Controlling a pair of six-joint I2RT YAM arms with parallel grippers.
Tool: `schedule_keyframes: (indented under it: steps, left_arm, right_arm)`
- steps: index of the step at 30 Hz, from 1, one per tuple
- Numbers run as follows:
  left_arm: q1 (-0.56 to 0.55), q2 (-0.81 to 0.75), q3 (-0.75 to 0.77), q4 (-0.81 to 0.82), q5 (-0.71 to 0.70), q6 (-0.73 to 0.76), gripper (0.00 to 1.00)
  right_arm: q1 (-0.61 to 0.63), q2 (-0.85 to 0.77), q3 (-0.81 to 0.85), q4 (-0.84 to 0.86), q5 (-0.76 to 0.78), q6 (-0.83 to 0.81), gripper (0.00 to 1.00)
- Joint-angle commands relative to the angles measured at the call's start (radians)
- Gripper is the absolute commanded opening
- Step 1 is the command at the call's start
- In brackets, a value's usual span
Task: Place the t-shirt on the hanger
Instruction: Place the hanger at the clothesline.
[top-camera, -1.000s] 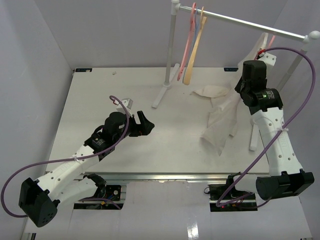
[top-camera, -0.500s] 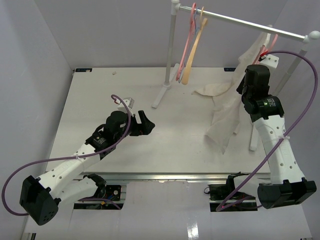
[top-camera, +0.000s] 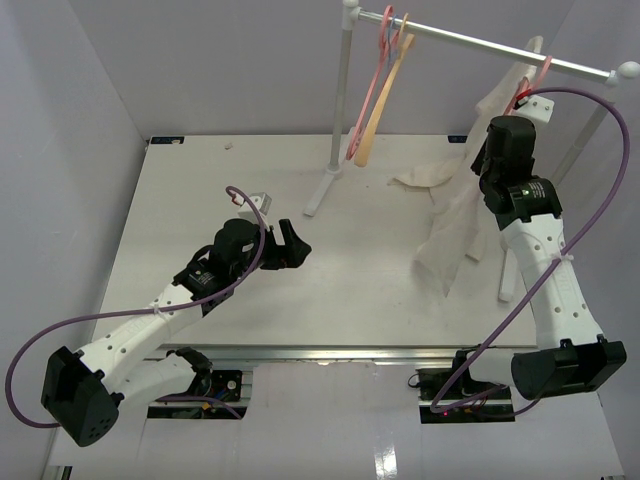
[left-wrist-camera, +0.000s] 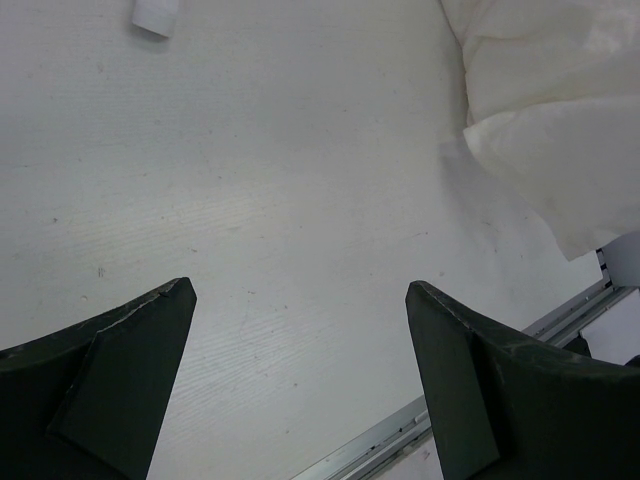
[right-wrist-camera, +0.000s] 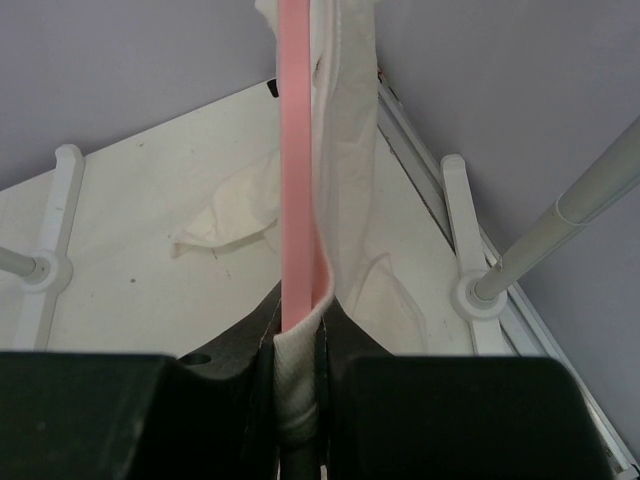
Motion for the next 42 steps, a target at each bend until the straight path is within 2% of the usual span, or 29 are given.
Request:
schedule_keyframes:
  steps: [1,14,26,29,35,36,38,41,42]
  left_arm:
    - [-0.001,-0.005,0.028,0.011,0.024,0.018,0.98]
    - [-0.003,0.000,0.002,0.038,0.033,0.016,0.98]
    - [-0.003,-0.009,-0.001,0.045,0.033,0.010,0.98]
    - [-0.004,-0.011,-0.008,0.055,0.033,0.004,0.98]
    - [-0.004,-0.016,-0.025,0.101,0.072,-0.013,0.98]
    - [-0.003,-0.016,-0.025,0.108,0.072,-0.013,0.98]
    - [-0.004,-0.010,-0.029,0.141,0.090,-0.012,0.98]
    - [-0.004,0.005,-0.018,0.198,0.106,-0.019,0.98]
    - [-0.003,0.011,-0.006,0.221,0.105,-0.016,0.98]
  right_arm:
    - [-0.025,0.021,0.087,0.125,0.034,0.008,0.08]
    - [-0.103,0.080,0.149,0.133,-0.032,0.021,0.08]
    - [-0.114,0.071,0.082,0.136,-0.102,0.060,0.08]
    - [-0.114,0.048,0.077,0.134,-0.104,0.064,0.17]
    - [-0.114,-0.004,0.067,0.128,-0.106,0.051,0.62]
    - [-0.114,-0.012,0.070,0.128,-0.104,0.046,0.63]
    - [-0.114,-0.042,0.081,0.105,-0.100,0.024,0.81]
    - [-0.114,-0.078,0.104,0.047,-0.111,0.001,0.94]
    - [-0.114,-0.078,0.121,0.017,-0.125,-0.003,0.92]
